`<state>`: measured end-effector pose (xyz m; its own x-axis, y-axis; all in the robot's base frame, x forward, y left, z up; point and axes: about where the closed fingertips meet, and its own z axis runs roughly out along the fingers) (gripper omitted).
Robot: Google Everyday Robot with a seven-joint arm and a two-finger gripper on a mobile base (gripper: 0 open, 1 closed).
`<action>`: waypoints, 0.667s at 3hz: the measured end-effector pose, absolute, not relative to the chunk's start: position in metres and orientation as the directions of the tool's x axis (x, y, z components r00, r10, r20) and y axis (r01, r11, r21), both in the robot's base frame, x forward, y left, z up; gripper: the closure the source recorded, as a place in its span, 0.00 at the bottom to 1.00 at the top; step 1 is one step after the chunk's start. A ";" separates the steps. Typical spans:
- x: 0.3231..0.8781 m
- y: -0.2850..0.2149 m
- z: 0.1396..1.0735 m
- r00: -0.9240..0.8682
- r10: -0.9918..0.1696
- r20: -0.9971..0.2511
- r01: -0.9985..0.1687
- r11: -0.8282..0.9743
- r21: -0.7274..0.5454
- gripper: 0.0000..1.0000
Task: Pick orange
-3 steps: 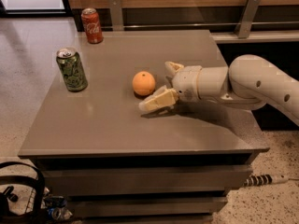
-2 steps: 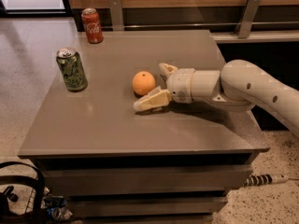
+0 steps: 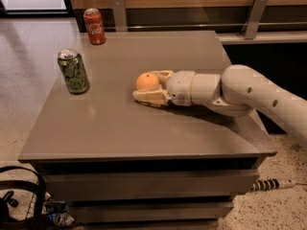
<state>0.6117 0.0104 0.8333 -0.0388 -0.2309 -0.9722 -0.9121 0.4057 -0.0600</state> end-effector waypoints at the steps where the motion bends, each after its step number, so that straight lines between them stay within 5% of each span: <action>1: 0.611 0.013 0.833 -0.038 -0.231 -0.972 -0.914 0.402 -0.060 0.64; 2: 0.611 0.015 0.834 -0.037 -0.231 -0.972 -0.915 0.398 -0.060 0.88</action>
Offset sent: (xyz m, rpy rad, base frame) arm -0.0006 0.0024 0.0002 0.0000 0.0001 0.0041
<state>0.6106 0.0152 0.8336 -0.0369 -0.2310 -0.9723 -0.9153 0.3983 -0.0598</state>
